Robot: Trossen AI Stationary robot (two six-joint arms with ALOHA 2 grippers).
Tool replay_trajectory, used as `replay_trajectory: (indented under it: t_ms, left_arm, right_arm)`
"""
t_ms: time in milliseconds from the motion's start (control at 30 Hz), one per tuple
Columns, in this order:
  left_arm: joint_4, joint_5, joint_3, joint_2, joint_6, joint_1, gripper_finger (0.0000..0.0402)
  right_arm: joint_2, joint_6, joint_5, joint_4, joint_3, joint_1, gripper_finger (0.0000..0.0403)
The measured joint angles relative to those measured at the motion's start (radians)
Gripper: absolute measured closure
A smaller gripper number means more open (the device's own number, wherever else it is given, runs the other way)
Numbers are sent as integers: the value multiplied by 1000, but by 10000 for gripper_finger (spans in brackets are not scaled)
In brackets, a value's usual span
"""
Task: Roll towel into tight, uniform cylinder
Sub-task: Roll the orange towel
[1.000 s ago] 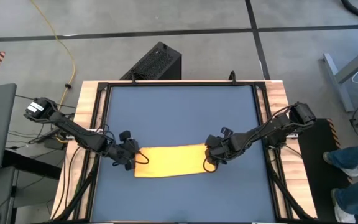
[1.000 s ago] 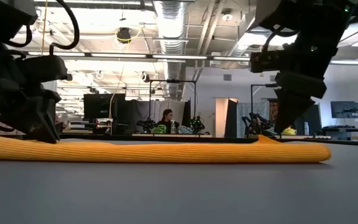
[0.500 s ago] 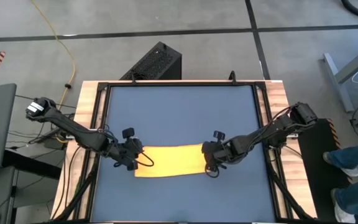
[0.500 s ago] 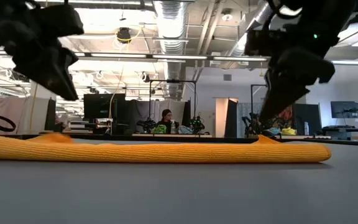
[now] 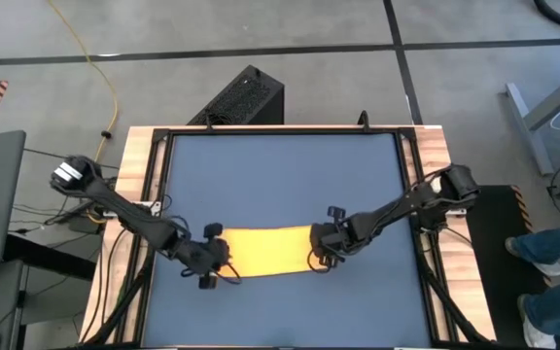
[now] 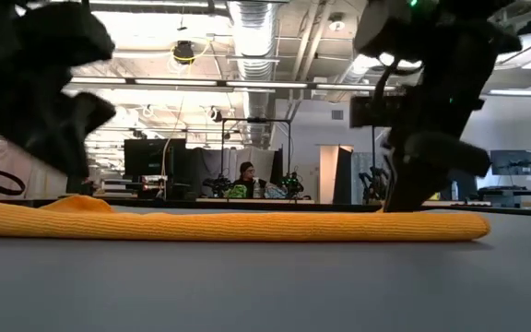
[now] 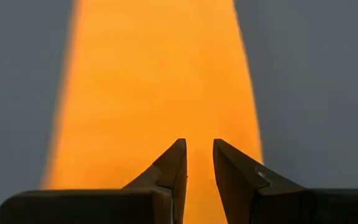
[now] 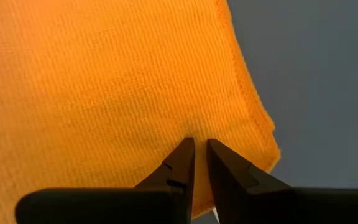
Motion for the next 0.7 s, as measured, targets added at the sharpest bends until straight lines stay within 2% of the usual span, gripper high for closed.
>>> replay_trajectory:
  t_ms: [133,267,367,533,700]
  left_arm:
    - [16,95,0,82,18,-2,333]
    - [-11,98,3,126,36,18,333]
    - [-61,105,3,129,54,44,333]
    - [-162,54,2,99,109,99,333]
    - [-266,-18,0,44,226,178,333]
  right_arm:
    - [10,46,-72,-5,4,-18,332]
    - [-4,134,-113,-17,2,10,332]
    - [-11,186,-185,-25,2,59,332]
    - [-12,284,-272,-11,3,134,332]
    - [-4,250,-334,2,52,188,332]
